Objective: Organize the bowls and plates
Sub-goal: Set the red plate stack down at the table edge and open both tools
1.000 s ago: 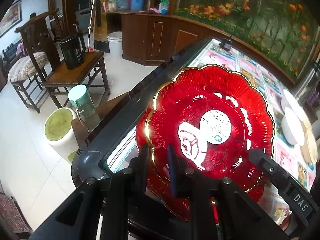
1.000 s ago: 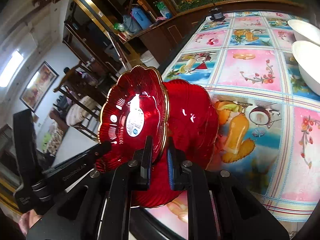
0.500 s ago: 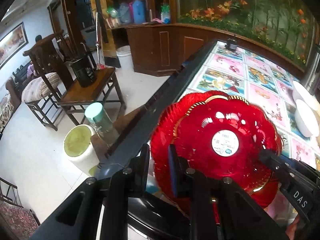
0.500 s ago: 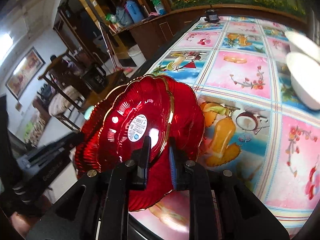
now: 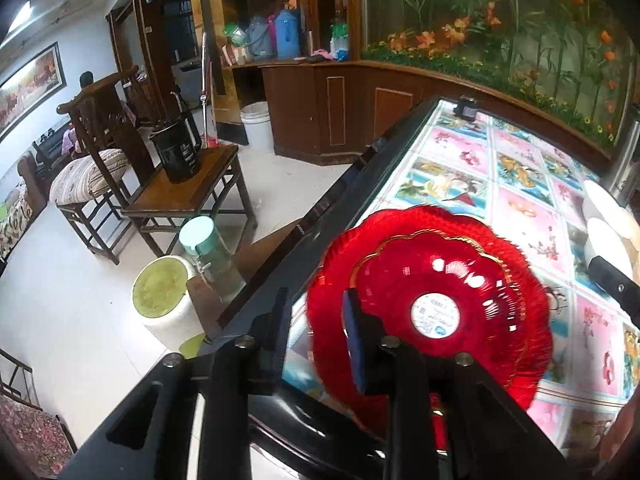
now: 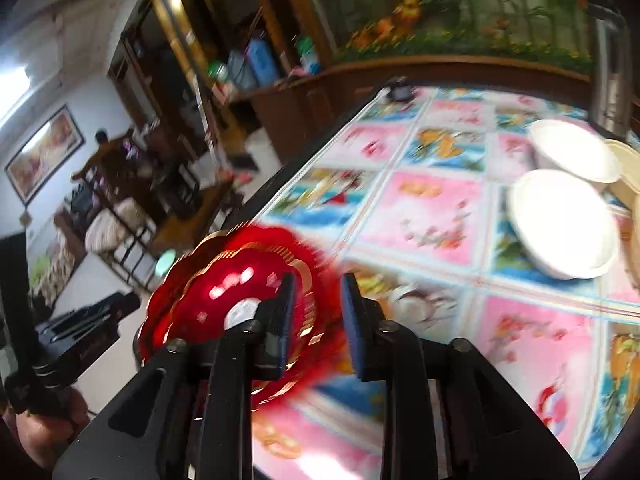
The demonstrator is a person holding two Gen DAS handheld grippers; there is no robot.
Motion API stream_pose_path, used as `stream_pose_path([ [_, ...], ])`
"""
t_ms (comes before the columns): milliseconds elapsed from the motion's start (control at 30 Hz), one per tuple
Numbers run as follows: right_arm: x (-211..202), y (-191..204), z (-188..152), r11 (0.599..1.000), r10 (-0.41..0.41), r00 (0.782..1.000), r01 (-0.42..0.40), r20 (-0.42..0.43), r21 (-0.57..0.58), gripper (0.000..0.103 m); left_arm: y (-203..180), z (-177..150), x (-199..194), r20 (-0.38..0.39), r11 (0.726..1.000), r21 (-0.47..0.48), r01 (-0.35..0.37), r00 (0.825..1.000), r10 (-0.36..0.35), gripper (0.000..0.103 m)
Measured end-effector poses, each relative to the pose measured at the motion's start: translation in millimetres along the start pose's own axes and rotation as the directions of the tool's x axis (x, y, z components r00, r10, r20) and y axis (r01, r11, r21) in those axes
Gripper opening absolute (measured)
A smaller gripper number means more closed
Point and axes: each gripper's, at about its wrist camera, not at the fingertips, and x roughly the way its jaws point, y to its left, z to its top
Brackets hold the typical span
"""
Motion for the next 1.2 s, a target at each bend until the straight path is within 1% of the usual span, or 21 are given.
stream_pose_path([
  [33,-4,-6,1,1.000,-0.011,1.000,0.010,0.014,0.010,0.041,-5,0,-3,0.007,1.000,0.003,0.010,1.000,-0.010,0.035],
  [67,-7,-14,1,0.999,-0.022,0.999,0.021,0.029,0.024,0.042,-9,1,-6,0.013,1.000,0.009,0.017,1.000,-0.017,0.040],
  [167,-18,-39,-1,0.997,-0.048,0.997,0.044,0.060,0.068,0.042,-27,2,-14,0.034,0.999,0.041,0.031,0.999,-0.033,0.048],
  [367,-34,-91,-10,0.984,-0.086,0.994,0.074,0.071,0.161,0.042,-75,3,-29,0.055,0.989,0.126,0.078,0.995,-0.086,0.062],
  [533,-55,-130,-17,0.970,-0.121,0.988,0.098,0.093,0.221,0.042,-122,-1,-39,0.035,0.969,0.199,0.147,0.987,-0.156,0.067],
  [567,-62,-139,-18,0.966,-0.131,0.986,0.104,0.102,0.235,0.042,-137,-3,-41,0.020,0.961,0.215,0.175,0.983,-0.184,0.068],
  [633,-76,-160,-20,0.956,-0.150,0.982,0.115,0.115,0.270,0.042,-155,-6,-41,-0.008,0.947,0.234,0.219,0.975,-0.223,0.070],
  [667,-80,-166,-21,0.953,-0.157,0.981,0.118,0.119,0.280,0.042,-170,-10,-41,-0.037,0.935,0.246,0.256,0.966,-0.255,0.072],
  [733,-94,-186,-24,0.942,-0.177,0.975,0.129,0.133,0.311,0.042,-192,-15,-38,-0.085,0.915,0.266,0.304,0.953,-0.292,0.074],
  [867,-110,-213,-30,0.926,-0.190,0.972,0.132,0.136,0.353,0.042,-229,-24,-26,-0.165,0.890,0.293,0.351,0.935,-0.314,0.074],
  [933,-113,-225,-31,0.919,-0.184,0.975,0.125,0.127,0.373,0.042,-239,-24,-19,-0.188,0.891,0.281,0.357,0.931,-0.314,0.074],
  [1033,-120,-240,-31,0.912,-0.156,0.978,0.089,0.137,0.400,0.042,-245,-21,-13,-0.208,0.892,0.252,0.374,0.922,-0.327,0.074],
  [1133,-126,-251,-30,0.902,-0.169,0.975,0.093,0.146,0.422,0.042,-248,-16,-6,-0.208,0.903,0.229,0.363,0.925,-0.319,0.075],
  [1200,-124,-257,-29,0.896,-0.143,0.981,0.070,0.135,0.438,0.042,-248,-10,0,-0.216,0.913,0.196,0.359,0.924,-0.317,0.075],
])
